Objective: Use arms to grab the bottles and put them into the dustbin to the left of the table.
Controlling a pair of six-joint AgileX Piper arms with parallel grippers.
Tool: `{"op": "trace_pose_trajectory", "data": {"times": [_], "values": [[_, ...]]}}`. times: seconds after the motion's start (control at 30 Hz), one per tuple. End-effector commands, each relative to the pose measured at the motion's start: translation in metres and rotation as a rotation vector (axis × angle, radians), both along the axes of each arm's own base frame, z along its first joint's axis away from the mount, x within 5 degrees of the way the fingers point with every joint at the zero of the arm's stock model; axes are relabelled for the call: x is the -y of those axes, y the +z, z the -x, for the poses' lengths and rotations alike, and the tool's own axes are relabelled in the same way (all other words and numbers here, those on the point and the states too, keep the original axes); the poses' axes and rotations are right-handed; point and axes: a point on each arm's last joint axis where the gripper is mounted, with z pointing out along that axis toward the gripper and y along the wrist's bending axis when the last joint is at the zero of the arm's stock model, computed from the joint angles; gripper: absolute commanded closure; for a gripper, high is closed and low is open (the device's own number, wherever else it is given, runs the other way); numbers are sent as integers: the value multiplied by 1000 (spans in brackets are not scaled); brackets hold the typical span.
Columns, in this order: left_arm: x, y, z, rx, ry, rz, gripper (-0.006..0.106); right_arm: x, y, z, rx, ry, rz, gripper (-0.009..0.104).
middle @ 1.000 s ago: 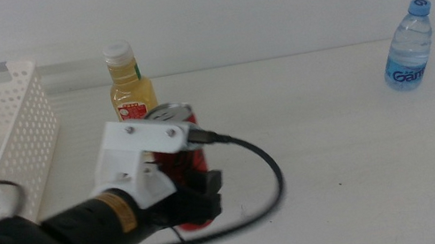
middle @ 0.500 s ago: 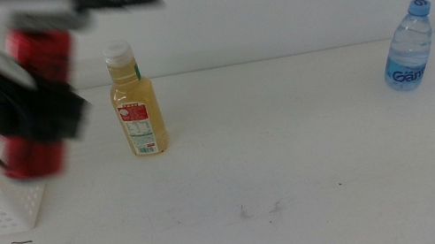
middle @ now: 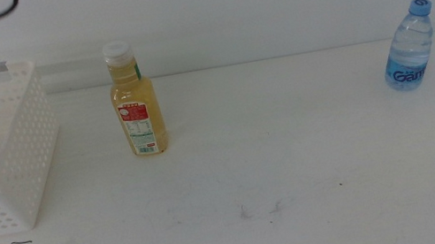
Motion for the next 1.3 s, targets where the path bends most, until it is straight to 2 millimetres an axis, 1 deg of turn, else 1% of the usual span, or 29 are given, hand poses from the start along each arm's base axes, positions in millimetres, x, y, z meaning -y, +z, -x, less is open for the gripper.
{"op": "trace_pose_trajectory", "data": {"times": [0.0,0.13,0.2,0.27,0.37,0.43,0.5,0.57,0.67,0.77,0.8,0.87,0.9,0.97,1.07,1.1,1.17,1.2,1.27], "values": [[-8,-9,-13,42,11,-3,94,0,0,0,13,-6,11,7],[-18,-36,-32,38,-2,-70,89,0,0,0,13,-6,11,7],[-19,-46,-38,37,-4,-73,83,0,0,0,13,-6,11,7],[-20,-54,-41,27,-5,-70,72,0,0,0,13,-6,11,7],[-20,-65,-46,12,-6,-65,47,0,0,0,13,-6,11,7],[-21,-66,-46,13,-7,-65,26,0,0,0,13,-6,11,7],[-22,-63,-46,15,-10,-80,6,0,0,0,13,-6,11,7],[-20,-52,-43,21,-2,-71,7,0,0,0,13,-6,11,7],[-10,-20,-31,37,-8,-56,7,0,0,0,13,-6,11,7],[11,17,-9,96,-15,-29,7,0,0,0,13,-6,11,7],[20,30,1,131,-22,-20,7,0,0,0,13,-6,11,7],[41,53,26,221,-23,-9,7,0,0,0,13,-6,11,7],[51,61,36,270,-28,-6,7,0,0,0,13,-6,11,7],[70,74,67,388,-41,6,7,0,0,0,13,-6,11,7],[94,70,110,528,-97,32,7,0,0,0,13,-6,11,7],[99,69,124,584,-118,42,7,0,0,0,13,-6,11,7],[110,51,149,708,-184,68,7,0,0,0,13,-6,11,7],[115,42,156,788,-217,91,7,0,0,0,13,-6,11,7],[120,10,173,930,-269,153,7,0,0,0,13,-6,11,7]]}}
